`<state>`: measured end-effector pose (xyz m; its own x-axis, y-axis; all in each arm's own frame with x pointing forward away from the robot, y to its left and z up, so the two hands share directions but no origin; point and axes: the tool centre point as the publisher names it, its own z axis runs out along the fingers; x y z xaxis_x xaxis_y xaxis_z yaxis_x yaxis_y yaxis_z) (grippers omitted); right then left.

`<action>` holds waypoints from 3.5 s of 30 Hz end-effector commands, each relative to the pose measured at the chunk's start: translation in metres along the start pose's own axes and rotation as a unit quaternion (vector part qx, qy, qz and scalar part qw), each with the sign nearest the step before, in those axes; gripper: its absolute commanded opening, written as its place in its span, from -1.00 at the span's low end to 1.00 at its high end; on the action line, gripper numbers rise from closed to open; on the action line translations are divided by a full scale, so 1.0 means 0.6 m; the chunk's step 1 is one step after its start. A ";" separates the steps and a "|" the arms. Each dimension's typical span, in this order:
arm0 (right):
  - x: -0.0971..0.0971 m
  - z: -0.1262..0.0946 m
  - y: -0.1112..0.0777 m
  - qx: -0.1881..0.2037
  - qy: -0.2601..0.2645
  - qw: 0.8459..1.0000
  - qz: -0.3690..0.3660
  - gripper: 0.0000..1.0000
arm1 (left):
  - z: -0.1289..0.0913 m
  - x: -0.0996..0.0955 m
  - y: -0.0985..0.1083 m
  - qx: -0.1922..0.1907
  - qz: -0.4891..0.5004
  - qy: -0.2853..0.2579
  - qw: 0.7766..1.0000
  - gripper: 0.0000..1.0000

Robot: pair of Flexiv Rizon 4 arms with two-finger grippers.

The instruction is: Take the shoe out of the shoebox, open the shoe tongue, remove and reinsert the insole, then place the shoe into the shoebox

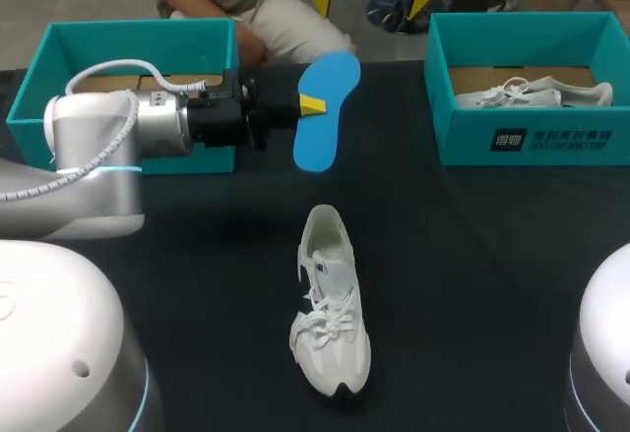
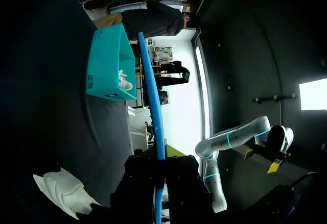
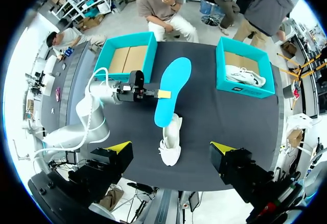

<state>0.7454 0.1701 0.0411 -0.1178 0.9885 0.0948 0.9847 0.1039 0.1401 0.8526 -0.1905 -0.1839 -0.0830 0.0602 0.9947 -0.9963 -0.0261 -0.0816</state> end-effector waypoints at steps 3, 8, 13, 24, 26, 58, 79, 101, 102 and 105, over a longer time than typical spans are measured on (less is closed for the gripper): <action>-0.001 0.001 0.001 0.000 0.001 1.000 0.000 1.00 | -0.001 0.000 0.000 -0.001 0.000 -0.001 1.000 -1.00; -0.001 0.001 0.001 0.000 0.001 1.000 0.000 1.00 | -0.004 0.015 0.005 -0.046 0.109 0.005 0.993 -1.00; -0.001 0.001 0.001 0.000 0.001 1.000 0.000 1.00 | -0.028 0.026 0.016 -0.080 0.255 0.052 0.962 -1.00; -0.001 0.001 0.001 0.000 0.001 1.000 0.000 1.00 | -0.046 0.019 0.053 -0.079 0.369 0.072 0.923 -1.00; -0.001 0.001 0.001 0.000 0.001 1.000 0.000 1.00 | -0.046 0.019 0.060 -0.070 0.383 0.070 0.918 -1.00; -0.001 0.001 0.001 0.000 0.001 1.000 0.000 1.00 | -0.032 0.036 0.077 -0.062 0.481 0.044 0.874 -1.00; -0.001 0.001 0.001 0.000 0.001 1.000 0.000 1.00 | -0.050 0.042 0.099 -0.091 0.740 0.096 0.660 -1.00; -0.001 0.001 0.001 0.000 0.001 1.000 0.000 1.00 | -0.045 0.029 0.107 -0.102 0.734 0.069 0.668 -1.00; -0.001 0.001 0.001 0.000 0.001 1.000 0.000 1.00 | -0.045 0.029 0.107 -0.102 0.734 0.069 0.668 -1.00; -0.001 0.001 0.001 0.000 0.001 1.000 0.000 1.00 | -0.045 0.029 0.107 -0.102 0.734 0.069 0.668 -1.00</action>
<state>0.7454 0.1699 0.0408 -0.1180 0.9884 0.0955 0.9846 0.1040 0.1403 0.7869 -0.1639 -0.1733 -0.9608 0.2125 -0.1783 0.1777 -0.0219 -0.9838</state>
